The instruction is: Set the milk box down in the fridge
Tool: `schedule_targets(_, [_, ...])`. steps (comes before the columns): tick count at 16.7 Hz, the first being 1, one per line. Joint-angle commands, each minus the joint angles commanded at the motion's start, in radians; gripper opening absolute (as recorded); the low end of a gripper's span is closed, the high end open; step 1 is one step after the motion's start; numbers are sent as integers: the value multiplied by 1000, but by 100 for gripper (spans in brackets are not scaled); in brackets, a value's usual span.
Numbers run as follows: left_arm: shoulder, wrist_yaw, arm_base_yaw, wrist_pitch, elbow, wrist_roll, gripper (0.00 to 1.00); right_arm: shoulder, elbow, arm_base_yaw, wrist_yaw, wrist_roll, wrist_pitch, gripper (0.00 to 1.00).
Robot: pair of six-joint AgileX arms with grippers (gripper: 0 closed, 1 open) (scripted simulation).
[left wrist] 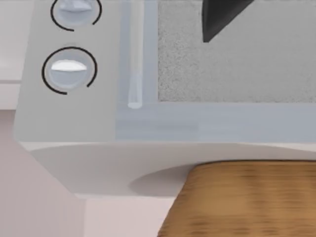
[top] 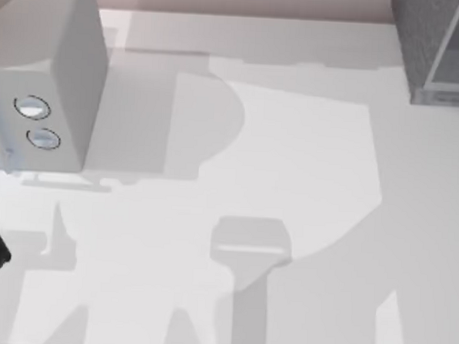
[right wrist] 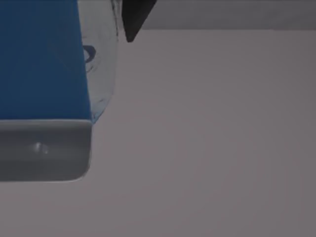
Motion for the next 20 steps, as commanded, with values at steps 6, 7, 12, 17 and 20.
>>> schedule_targets(6, [0,0,0,0,0,0,100,0,0,0,0,0,0,38])
schedule_targets(7, [0,0,0,0,0,0,100,0,0,0,0,0,0,45])
schedule_targets(12, [0,0,0,0,0,0,100,0,0,0,0,0,0,83])
schedule_targets(17, [0,0,0,0,0,0,100,0,0,0,0,0,0,100])
schedule_targets(20, [0,0,0,0,0,0,100,0,0,0,0,0,0,100])
